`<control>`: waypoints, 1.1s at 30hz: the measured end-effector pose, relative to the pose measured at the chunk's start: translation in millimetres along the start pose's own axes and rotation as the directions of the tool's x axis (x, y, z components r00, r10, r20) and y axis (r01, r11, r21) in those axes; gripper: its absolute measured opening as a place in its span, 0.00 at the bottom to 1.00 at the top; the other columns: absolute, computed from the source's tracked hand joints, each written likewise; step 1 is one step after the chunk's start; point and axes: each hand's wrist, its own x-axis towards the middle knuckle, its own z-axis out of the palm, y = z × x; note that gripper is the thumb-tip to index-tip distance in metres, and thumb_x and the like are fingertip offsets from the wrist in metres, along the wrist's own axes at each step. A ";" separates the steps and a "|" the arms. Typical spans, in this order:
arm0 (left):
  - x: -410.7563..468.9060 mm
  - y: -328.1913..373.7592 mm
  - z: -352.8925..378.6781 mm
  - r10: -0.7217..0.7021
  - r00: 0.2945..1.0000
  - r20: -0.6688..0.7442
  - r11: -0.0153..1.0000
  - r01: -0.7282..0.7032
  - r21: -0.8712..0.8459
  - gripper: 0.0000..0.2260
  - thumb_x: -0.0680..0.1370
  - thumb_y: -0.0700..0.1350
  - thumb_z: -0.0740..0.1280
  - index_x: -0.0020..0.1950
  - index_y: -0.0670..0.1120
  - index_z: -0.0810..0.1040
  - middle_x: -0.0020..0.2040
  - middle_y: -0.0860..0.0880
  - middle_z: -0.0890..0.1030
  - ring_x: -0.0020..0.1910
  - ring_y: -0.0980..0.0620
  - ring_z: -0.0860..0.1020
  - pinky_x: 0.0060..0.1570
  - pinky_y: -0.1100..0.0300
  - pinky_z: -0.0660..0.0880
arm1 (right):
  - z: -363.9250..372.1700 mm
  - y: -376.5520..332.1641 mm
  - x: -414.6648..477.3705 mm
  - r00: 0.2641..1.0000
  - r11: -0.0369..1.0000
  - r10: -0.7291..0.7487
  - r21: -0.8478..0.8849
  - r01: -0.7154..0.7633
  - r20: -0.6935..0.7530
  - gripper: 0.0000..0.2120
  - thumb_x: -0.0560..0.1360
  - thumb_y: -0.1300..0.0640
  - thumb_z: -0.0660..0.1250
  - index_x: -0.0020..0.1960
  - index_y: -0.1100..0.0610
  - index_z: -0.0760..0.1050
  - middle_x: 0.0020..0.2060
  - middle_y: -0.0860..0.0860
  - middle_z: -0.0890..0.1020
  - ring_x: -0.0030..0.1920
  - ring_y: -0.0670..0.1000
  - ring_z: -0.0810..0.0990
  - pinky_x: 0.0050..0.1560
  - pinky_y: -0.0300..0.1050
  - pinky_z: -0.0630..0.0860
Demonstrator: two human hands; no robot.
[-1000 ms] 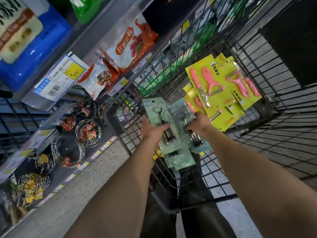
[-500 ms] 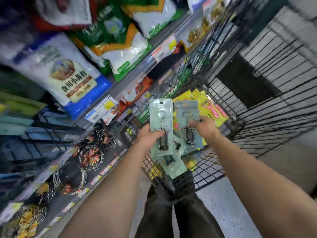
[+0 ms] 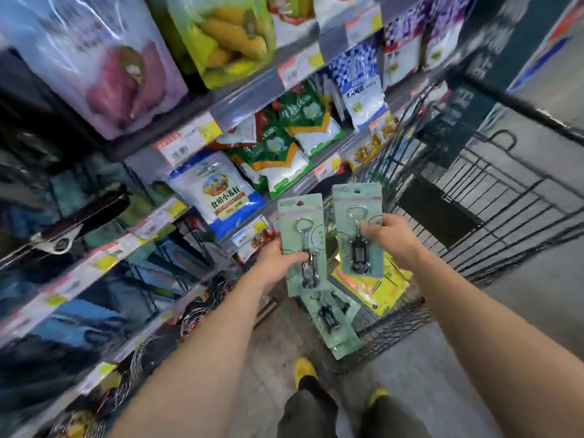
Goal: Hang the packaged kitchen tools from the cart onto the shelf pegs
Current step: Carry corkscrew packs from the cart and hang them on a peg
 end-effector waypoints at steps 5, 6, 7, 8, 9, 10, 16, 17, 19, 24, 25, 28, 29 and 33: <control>-58.0 -20.6 -25.2 -0.037 0.983 -0.179 0.996 0.021 -0.089 0.13 0.74 0.49 0.79 0.55 0.54 0.80 0.56 0.52 0.85 0.56 0.47 0.83 0.63 0.47 0.79 | 10.9 -28.8 -26.3 0.988 0.990 -0.111 -0.072 0.119 0.110 0.11 0.75 0.58 0.74 0.49 0.66 0.81 0.43 0.59 0.85 0.40 0.51 0.78 0.43 0.48 0.76; -71.3 -30.7 -28.5 -0.044 0.974 -0.220 0.992 0.016 -0.127 0.12 0.73 0.49 0.79 0.54 0.55 0.82 0.56 0.53 0.85 0.56 0.47 0.84 0.63 0.45 0.79 | 16.3 -34.1 -34.1 0.981 0.987 -0.131 -0.078 0.143 0.142 0.13 0.74 0.57 0.74 0.49 0.68 0.80 0.44 0.63 0.85 0.41 0.51 0.78 0.45 0.49 0.75; -86.8 -40.4 -30.2 -0.054 0.965 -0.256 0.985 0.010 -0.171 0.12 0.73 0.49 0.79 0.54 0.55 0.83 0.56 0.52 0.86 0.56 0.48 0.84 0.63 0.45 0.79 | 23.1 -37.7 -41.8 0.972 0.982 -0.154 -0.084 0.170 0.175 0.14 0.75 0.57 0.74 0.48 0.69 0.78 0.44 0.66 0.83 0.41 0.51 0.77 0.44 0.49 0.73; -104.6 -48.0 -30.1 -0.067 0.956 -0.285 0.975 0.003 -0.221 0.13 0.74 0.48 0.79 0.57 0.53 0.83 0.57 0.52 0.86 0.56 0.49 0.84 0.62 0.46 0.80 | 30.9 -42.0 -53.4 0.958 0.974 -0.177 -0.096 0.203 0.224 0.16 0.75 0.56 0.74 0.46 0.70 0.77 0.42 0.67 0.82 0.40 0.51 0.76 0.43 0.48 0.71; -122.1 -57.5 -29.8 -0.079 0.946 -0.313 0.965 -0.007 -0.264 0.13 0.75 0.47 0.77 0.59 0.52 0.82 0.58 0.51 0.86 0.55 0.50 0.84 0.59 0.50 0.80 | 40.1 -44.3 -62.5 0.946 0.966 -0.193 -0.117 0.229 0.261 0.17 0.75 0.55 0.74 0.45 0.69 0.76 0.40 0.67 0.80 0.40 0.51 0.75 0.43 0.47 0.71; -140.9 -65.7 -29.0 -0.091 0.934 -0.344 0.953 -0.019 -0.303 0.13 0.77 0.45 0.76 0.60 0.50 0.82 0.58 0.51 0.86 0.54 0.52 0.84 0.56 0.54 0.80 | 50.1 -46.1 -73.2 0.934 0.959 -0.201 -0.132 0.249 0.297 0.16 0.75 0.54 0.74 0.46 0.69 0.77 0.40 0.65 0.81 0.41 0.51 0.76 0.43 0.47 0.71; -251.1 -132.7 -41.4 -0.224 0.820 -0.526 0.851 -0.099 -0.516 0.12 0.79 0.42 0.73 0.62 0.47 0.82 0.57 0.48 0.87 0.58 0.45 0.84 0.62 0.46 0.80 | 129.3 -51.7 -142.2 0.816 0.901 -0.231 -0.199 0.385 0.530 0.11 0.75 0.55 0.75 0.49 0.64 0.81 0.42 0.59 0.86 0.40 0.49 0.80 0.42 0.36 0.75; -270.9 -144.3 -46.3 -0.252 0.795 -0.553 0.835 -0.110 -0.539 0.12 0.80 0.43 0.73 0.63 0.47 0.82 0.57 0.48 0.87 0.58 0.45 0.84 0.61 0.46 0.80 | 143.6 -54.3 -159.5 0.780 0.886 -0.238 -0.200 0.418 0.579 0.07 0.76 0.57 0.74 0.49 0.61 0.81 0.40 0.53 0.85 0.39 0.47 0.80 0.39 0.32 0.74; -310.0 -168.8 -58.5 -0.291 0.745 -0.600 0.823 -0.125 -0.555 0.10 0.80 0.45 0.73 0.61 0.50 0.83 0.56 0.49 0.88 0.57 0.45 0.85 0.61 0.45 0.80 | 174.5 -57.0 -190.5 0.723 0.861 -0.255 -0.190 0.472 0.642 0.07 0.77 0.59 0.73 0.54 0.58 0.81 0.44 0.50 0.84 0.44 0.47 0.82 0.42 0.34 0.74; -410.9 -222.6 -85.7 -0.352 0.622 -0.699 0.796 -0.194 -0.574 0.11 0.80 0.44 0.72 0.62 0.46 0.83 0.56 0.48 0.88 0.57 0.45 0.85 0.58 0.45 0.81 | 255.8 -54.2 -267.9 0.598 0.836 -0.221 -0.166 0.523 0.771 0.09 0.75 0.58 0.74 0.55 0.57 0.84 0.53 0.52 0.86 0.51 0.50 0.84 0.60 0.50 0.80; -429.9 -235.0 -90.3 -0.369 0.598 -0.711 0.783 -0.213 -0.585 0.12 0.80 0.43 0.72 0.63 0.45 0.82 0.56 0.47 0.88 0.57 0.43 0.85 0.57 0.44 0.82 | 272.1 -52.8 -284.7 0.581 0.832 -0.213 -0.165 0.529 0.786 0.10 0.75 0.57 0.74 0.56 0.57 0.84 0.53 0.51 0.86 0.53 0.51 0.84 0.62 0.53 0.79; -484.4 -274.0 -103.6 -0.403 0.550 -0.732 0.760 -0.245 -0.602 0.11 0.81 0.43 0.71 0.63 0.46 0.82 0.56 0.45 0.87 0.54 0.43 0.85 0.58 0.40 0.79 | 315.4 -45.5 -339.7 0.525 0.805 -0.213 -0.157 0.573 0.824 0.11 0.76 0.55 0.74 0.55 0.59 0.83 0.52 0.51 0.86 0.53 0.53 0.84 0.59 0.55 0.79; -502.4 -286.2 -108.3 -0.407 0.534 -0.741 0.758 -0.255 -0.600 0.10 0.81 0.43 0.71 0.62 0.46 0.82 0.56 0.45 0.87 0.53 0.44 0.84 0.58 0.41 0.80 | 330.0 -41.8 -357.7 0.514 0.800 -0.210 -0.157 0.580 0.832 0.11 0.75 0.55 0.74 0.55 0.59 0.83 0.51 0.52 0.86 0.53 0.54 0.84 0.59 0.56 0.79; -574.0 -342.0 -133.1 -0.390 0.483 -0.784 0.771 -0.294 -0.565 0.09 0.80 0.42 0.72 0.61 0.45 0.83 0.56 0.46 0.87 0.53 0.47 0.83 0.53 0.52 0.80 | 391.2 -15.7 -431.9 0.466 0.795 -0.192 -0.142 0.590 0.864 0.10 0.76 0.57 0.74 0.56 0.60 0.83 0.53 0.53 0.86 0.54 0.54 0.83 0.61 0.58 0.79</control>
